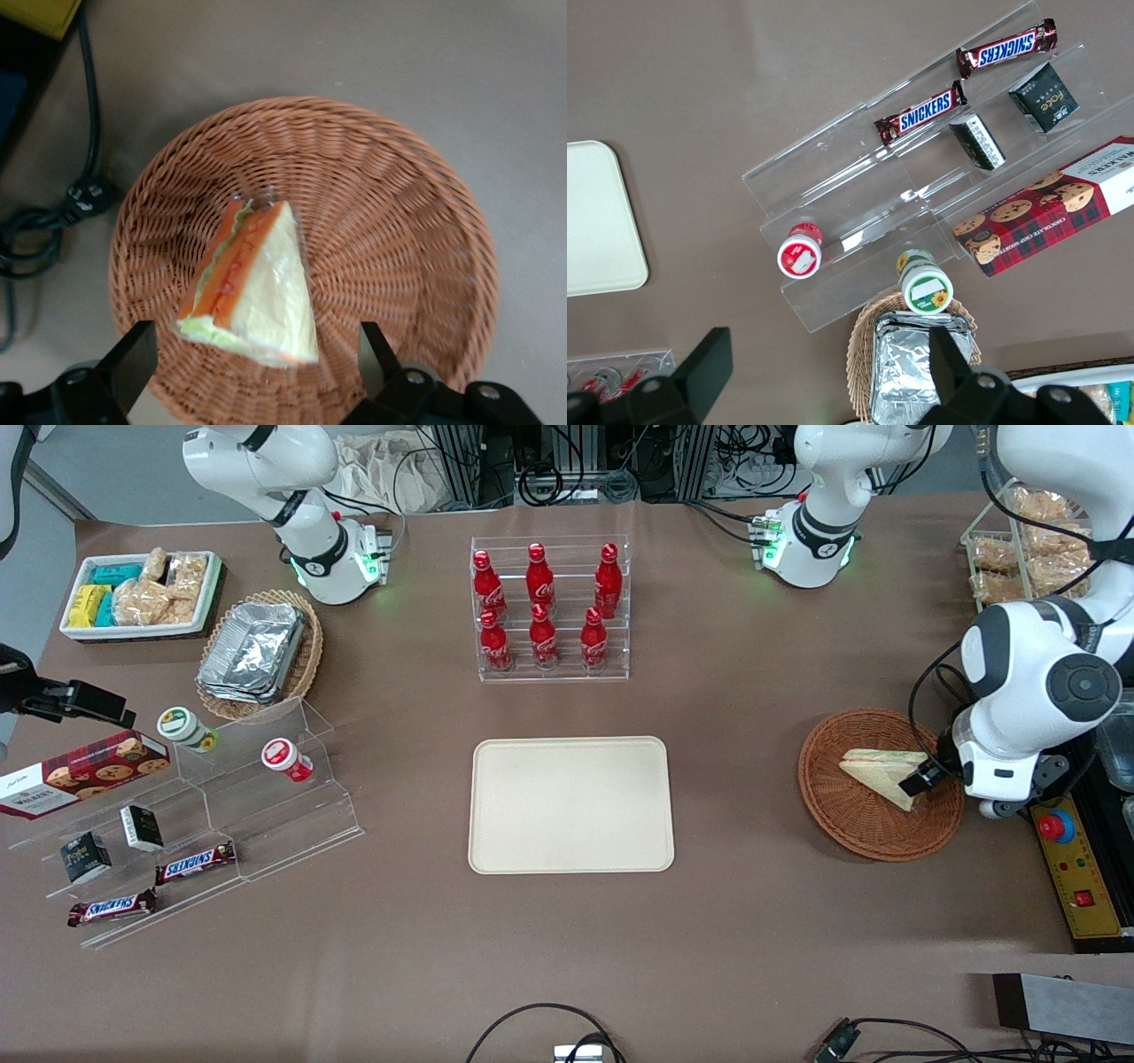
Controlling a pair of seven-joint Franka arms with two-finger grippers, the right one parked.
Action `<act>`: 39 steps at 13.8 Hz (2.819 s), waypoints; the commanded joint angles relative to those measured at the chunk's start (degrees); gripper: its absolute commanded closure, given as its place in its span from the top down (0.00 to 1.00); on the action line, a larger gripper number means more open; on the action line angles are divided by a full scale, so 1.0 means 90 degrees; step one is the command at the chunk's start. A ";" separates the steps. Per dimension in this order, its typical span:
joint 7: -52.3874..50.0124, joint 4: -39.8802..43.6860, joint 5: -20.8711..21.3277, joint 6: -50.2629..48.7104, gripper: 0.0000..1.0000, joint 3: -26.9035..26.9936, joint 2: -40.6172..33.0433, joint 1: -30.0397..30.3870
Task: Place sandwich from basket to tray
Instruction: 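Move the left gripper down over the wrapped sandwich in the wicker basket, then close the left gripper on the wrapped sandwich's edge, then lift the sandwich up out of the basket with the left gripper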
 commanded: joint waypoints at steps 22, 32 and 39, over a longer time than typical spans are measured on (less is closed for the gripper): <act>-0.1346 0.0488 0.0526 -0.0611 1.00 0.0160 0.1292 -0.0119; -0.1229 0.1356 0.0438 -0.1038 0.00 -0.0026 0.1303 -0.0276; -0.1083 0.4245 0.0157 -0.4223 0.00 -0.1439 0.1254 -0.0403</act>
